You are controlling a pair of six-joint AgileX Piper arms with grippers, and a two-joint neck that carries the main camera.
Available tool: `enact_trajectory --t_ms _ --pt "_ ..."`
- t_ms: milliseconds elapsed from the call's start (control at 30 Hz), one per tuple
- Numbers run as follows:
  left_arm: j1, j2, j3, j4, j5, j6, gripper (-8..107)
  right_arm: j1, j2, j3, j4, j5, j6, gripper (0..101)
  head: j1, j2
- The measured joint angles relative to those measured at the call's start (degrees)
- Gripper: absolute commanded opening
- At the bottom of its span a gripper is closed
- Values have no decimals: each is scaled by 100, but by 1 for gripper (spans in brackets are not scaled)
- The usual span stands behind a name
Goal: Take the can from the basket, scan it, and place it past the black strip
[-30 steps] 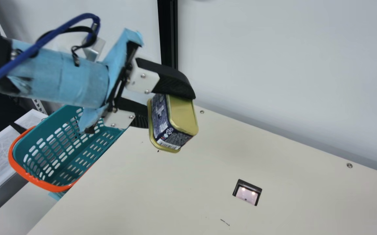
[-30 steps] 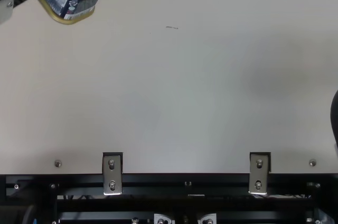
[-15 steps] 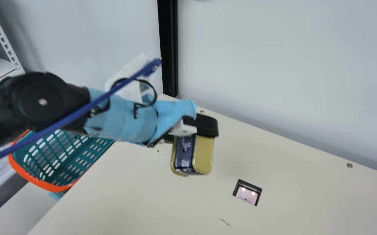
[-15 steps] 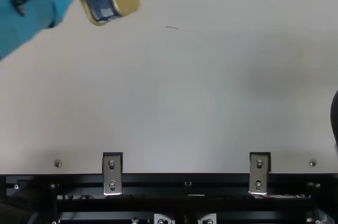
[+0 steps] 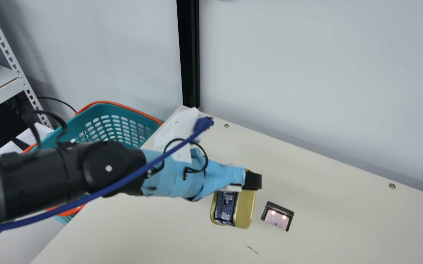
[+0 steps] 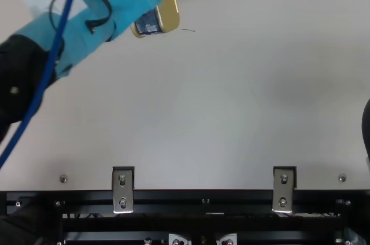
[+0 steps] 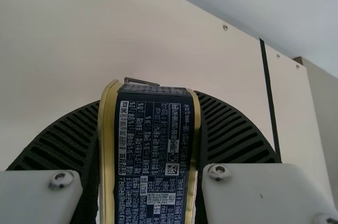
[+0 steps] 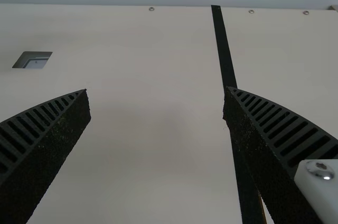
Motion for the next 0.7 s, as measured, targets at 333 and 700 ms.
enact_trajectory --t_ms 333,700 --pt "-678 488 68 -275 -1469 834 10 0 0 0 0 0 0 101 0 0" --pt "-1010 885 -12 284 -2416 427 10 0 0 0 0 0 0 101 117 -1232"
